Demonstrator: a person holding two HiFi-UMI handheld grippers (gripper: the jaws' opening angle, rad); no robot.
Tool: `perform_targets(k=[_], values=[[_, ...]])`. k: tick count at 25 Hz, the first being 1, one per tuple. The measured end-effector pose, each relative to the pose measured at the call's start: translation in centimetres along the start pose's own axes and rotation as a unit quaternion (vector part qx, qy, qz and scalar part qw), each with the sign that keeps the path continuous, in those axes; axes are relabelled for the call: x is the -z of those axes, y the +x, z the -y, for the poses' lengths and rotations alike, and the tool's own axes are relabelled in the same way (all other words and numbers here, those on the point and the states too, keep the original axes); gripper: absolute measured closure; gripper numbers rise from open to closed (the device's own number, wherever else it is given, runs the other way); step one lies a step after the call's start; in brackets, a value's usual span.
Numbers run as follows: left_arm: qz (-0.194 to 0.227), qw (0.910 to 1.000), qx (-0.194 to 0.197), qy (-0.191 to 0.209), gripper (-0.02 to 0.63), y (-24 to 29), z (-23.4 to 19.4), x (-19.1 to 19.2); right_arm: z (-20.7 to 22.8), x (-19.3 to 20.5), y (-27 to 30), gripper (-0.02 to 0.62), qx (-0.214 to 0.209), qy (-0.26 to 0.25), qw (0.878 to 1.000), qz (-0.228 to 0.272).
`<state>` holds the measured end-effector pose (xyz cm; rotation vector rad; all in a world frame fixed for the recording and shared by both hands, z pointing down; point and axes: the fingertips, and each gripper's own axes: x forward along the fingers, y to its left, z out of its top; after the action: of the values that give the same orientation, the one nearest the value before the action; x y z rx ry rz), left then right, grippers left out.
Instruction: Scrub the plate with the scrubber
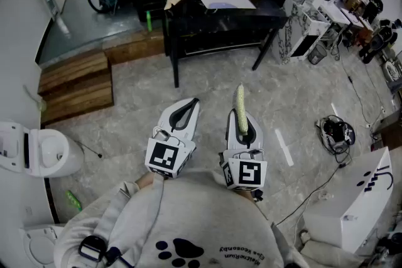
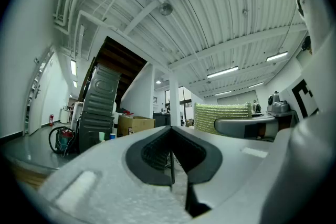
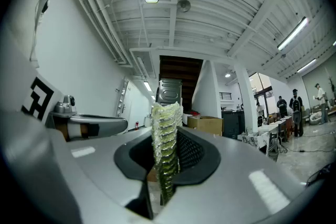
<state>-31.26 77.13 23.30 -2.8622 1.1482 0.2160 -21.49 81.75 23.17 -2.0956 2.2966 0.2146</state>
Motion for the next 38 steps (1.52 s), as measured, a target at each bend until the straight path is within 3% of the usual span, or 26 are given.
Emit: perform_targets(k=[7, 14, 23, 31, 38], values=[[0.007, 1.0, -0.006, -0.001, 0.601, 0.4, 1.3, -0.1, 1.5, -0.6, -0.9, 0.529, -0.005, -0.012, 1.0, 0.012], [-0.002, 1.0, -0.003, 0.004, 0.601, 0.8, 2.4, 0.6, 2.4, -0.6, -1.4, 0.529, -0.018, 0.019, 0.999, 0.024], [-0.026, 0.9996, 0.0, -0.01, 0.601, 2.8, 1.1, 2.5, 2.9, 1.5, 0.8, 0.528, -0.017, 0.026, 1.0, 0.002], [-0.042, 0.9987, 0.008, -0.027, 0.601, 9.4, -2.8, 4.7, 5.5, 4.3, 7.6, 0.528, -0.004, 0.037, 0.999, -0.019], [-0.042, 0.9987, 0.021, -0.021, 0.601, 17.8, -8.7, 5.3, 8.2, 5.6, 17.2, 0.528, 0.007, 0.049, 0.999, -0.018]])
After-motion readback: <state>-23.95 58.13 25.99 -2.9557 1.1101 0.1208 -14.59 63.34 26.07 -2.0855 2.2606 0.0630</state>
